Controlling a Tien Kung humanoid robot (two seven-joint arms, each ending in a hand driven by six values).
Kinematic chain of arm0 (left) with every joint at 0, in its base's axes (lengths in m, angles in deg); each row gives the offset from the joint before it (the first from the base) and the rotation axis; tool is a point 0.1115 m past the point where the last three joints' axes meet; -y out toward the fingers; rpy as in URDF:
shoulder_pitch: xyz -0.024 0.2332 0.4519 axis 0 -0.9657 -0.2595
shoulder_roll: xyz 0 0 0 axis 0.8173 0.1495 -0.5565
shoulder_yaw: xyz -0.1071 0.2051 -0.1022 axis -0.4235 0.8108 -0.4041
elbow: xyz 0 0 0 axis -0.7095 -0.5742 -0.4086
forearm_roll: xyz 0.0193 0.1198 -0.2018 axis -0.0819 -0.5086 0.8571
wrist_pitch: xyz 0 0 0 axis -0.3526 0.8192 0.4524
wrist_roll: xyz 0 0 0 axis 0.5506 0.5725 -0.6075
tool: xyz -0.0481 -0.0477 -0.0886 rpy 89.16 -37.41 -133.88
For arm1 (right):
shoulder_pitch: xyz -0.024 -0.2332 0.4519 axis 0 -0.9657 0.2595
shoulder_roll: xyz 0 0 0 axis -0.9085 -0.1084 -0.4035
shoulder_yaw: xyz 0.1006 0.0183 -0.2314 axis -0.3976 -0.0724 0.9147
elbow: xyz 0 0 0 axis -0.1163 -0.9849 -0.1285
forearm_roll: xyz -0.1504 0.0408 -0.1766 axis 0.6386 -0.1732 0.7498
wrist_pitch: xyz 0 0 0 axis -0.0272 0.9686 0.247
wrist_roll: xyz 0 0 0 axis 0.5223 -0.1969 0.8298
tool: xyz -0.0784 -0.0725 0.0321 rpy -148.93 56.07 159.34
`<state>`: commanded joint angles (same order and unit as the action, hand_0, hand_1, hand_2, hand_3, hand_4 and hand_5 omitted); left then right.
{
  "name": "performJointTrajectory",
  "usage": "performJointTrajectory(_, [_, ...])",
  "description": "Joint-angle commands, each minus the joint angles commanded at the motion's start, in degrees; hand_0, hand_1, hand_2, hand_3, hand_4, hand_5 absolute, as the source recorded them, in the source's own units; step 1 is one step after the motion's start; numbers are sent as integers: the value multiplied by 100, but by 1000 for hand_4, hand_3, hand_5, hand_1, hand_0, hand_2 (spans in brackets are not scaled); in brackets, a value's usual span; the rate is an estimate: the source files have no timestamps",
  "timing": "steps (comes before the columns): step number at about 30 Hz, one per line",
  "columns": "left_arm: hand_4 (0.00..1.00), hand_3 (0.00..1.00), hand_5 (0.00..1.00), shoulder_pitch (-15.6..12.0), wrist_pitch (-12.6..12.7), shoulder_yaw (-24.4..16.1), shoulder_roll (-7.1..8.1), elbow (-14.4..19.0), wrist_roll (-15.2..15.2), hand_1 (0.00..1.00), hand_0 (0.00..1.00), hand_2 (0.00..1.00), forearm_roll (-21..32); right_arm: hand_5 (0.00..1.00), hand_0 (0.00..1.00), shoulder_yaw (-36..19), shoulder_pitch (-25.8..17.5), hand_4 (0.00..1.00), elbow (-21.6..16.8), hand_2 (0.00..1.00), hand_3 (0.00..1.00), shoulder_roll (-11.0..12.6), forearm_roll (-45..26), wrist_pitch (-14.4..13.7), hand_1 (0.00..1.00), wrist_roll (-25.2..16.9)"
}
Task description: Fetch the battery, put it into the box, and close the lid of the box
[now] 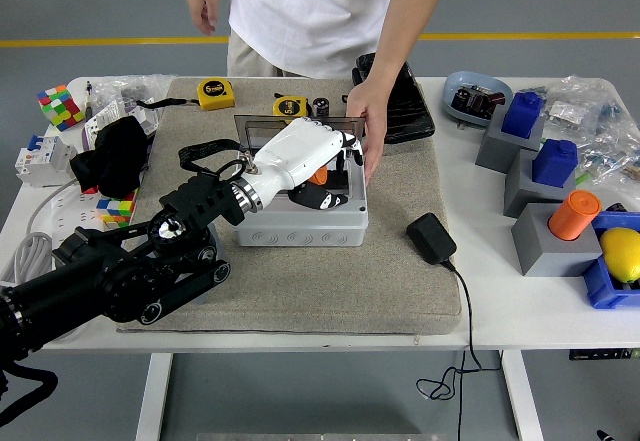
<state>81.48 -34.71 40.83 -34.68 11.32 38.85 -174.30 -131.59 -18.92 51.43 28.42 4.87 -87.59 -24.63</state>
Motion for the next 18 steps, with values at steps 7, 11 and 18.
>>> performJointTrajectory(7, [998,568,2,-8,57,-2,17,-3,37,224,103,510,-74,383,635,-4,-3,979,-2,666,546,3,3,8,668,-1])
performJointTrajectory(11, [998,560,12,-22,74,-16,7,-49,89,378,171,528,-100,383,636,-5,-11,980,-1,666,546,1,4,18,668,6])
performJointTrajectory(18, [998,559,329,-21,99,-74,28,-46,303,480,245,522,50,382,636,-7,-10,980,-10,667,545,4,6,23,668,5])
